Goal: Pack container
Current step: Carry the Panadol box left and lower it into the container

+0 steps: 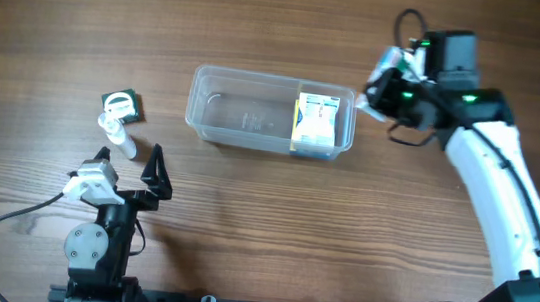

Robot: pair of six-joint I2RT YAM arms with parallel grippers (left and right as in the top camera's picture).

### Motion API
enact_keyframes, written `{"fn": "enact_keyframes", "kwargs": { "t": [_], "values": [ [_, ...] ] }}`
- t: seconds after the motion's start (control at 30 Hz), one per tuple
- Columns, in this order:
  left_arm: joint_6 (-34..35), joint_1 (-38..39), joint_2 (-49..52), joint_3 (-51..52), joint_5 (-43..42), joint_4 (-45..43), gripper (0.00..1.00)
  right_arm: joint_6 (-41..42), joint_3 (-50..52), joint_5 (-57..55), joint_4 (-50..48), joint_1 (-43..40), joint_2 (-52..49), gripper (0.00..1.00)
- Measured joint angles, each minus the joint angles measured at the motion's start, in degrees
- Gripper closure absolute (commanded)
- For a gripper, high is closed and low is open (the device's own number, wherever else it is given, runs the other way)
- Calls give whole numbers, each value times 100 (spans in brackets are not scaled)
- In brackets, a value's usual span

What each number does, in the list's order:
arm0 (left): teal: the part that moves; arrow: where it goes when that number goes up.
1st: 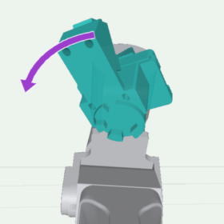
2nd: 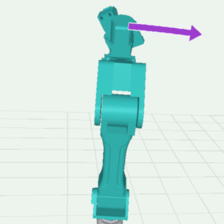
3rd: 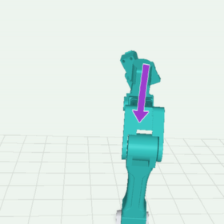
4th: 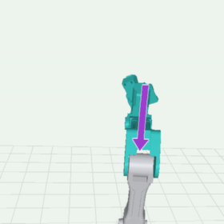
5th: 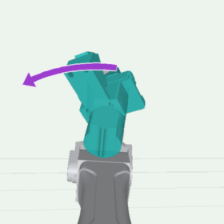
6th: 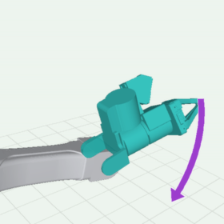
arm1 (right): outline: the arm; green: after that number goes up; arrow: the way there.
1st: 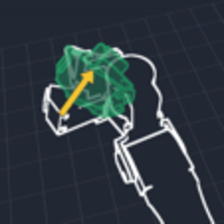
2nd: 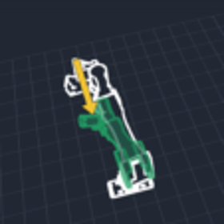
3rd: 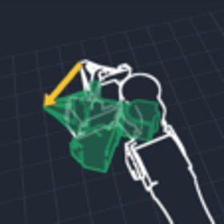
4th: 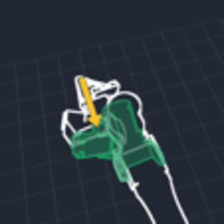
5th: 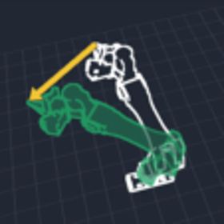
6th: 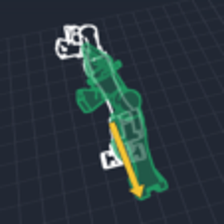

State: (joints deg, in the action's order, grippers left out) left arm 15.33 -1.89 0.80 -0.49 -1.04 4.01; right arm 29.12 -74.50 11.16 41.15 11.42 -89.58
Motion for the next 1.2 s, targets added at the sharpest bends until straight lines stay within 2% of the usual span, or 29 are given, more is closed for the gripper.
{"fn": "enact_keyframes", "kwargs": {
  "t": [0.23, 0.43, 0.77, 1.0, 1.2],
  "values": [
    [0, 0, 0, 0, 0, 0, 0, 170, -2, -282, -664, 1311, 2, 54],
    [0, 0, 0, 0, -2, 0, 0, -269, -2, -782, -966, 2050, 0, 53],
    [0, 0, 0, 0, 0, 0, 0, -2214, -2, -1058, -1779, 2577, -503, 54],
    [0, 0, 0, 0, 0, 0, 0, -3397, -2, -1550, -1941, 2680, -1025, 55],
    [0, 0, 0, 0, 0, 0, 0, -4251, -2, -1768, -2103, 2680, -1051, 55]
  ]
}}
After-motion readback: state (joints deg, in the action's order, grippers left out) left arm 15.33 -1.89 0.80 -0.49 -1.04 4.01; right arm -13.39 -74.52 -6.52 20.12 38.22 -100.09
